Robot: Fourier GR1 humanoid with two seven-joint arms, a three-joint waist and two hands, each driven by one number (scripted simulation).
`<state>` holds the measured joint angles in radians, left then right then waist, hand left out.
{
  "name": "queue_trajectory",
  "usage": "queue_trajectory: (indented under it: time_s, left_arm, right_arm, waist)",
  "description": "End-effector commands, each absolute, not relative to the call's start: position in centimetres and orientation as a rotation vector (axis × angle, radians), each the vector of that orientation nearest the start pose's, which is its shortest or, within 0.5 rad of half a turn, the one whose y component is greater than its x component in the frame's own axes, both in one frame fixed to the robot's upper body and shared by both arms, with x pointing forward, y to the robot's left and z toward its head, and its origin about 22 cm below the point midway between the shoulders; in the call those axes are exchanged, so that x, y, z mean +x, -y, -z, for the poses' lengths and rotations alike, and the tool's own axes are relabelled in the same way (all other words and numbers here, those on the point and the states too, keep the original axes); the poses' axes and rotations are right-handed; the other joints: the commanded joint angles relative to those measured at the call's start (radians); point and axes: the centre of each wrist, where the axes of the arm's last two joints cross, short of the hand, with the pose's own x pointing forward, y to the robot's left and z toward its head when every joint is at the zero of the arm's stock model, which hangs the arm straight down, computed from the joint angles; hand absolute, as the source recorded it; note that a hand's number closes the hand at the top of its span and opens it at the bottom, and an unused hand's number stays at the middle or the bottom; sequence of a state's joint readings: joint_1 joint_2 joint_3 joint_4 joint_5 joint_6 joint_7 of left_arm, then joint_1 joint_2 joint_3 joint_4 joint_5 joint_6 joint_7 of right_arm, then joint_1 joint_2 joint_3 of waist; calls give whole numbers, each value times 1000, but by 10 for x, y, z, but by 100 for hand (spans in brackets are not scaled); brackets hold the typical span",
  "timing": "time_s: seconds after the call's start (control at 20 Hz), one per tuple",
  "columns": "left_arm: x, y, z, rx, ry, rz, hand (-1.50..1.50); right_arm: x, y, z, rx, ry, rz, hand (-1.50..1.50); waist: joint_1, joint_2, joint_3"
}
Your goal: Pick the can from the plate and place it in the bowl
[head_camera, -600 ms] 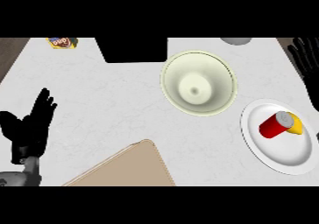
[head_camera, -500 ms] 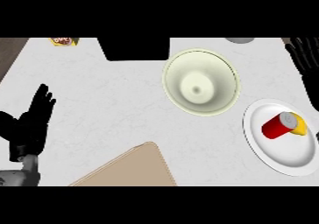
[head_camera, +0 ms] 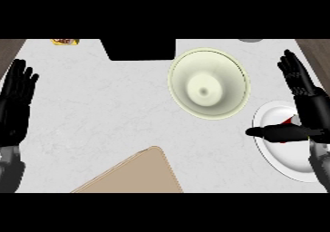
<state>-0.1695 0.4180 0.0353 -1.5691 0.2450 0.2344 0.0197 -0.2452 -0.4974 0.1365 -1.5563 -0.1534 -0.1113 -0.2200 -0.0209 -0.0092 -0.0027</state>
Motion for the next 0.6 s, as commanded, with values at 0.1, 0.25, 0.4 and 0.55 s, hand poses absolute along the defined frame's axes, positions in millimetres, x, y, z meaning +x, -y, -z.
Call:
queue_trajectory:
  time_s: [0.1, 0.25, 0.4, 0.55]
  left_arm:
    - [282, -328, -78, 259, 1766, -52, 0]
    - [288, -339, -83, 272, 1767, -49, 0]
    - [291, -324, -78, 260, 1777, -48, 0]
    - [290, -327, -81, 275, 1781, -60, 0]
  right_arm:
    - [223, 286, -66, -362, 2026, -515, -150]
    - [212, 285, -96, -481, 1967, -611, -150]
    - [219, 305, -142, -652, 1859, -695, -150]
    - [202, 320, -170, -703, 1725, -764, -150]
  waist:
    - [-7, 4, 2]
    - [-9, 4, 1]
    - [-10, 4, 0]
    - [-17, 2, 1]
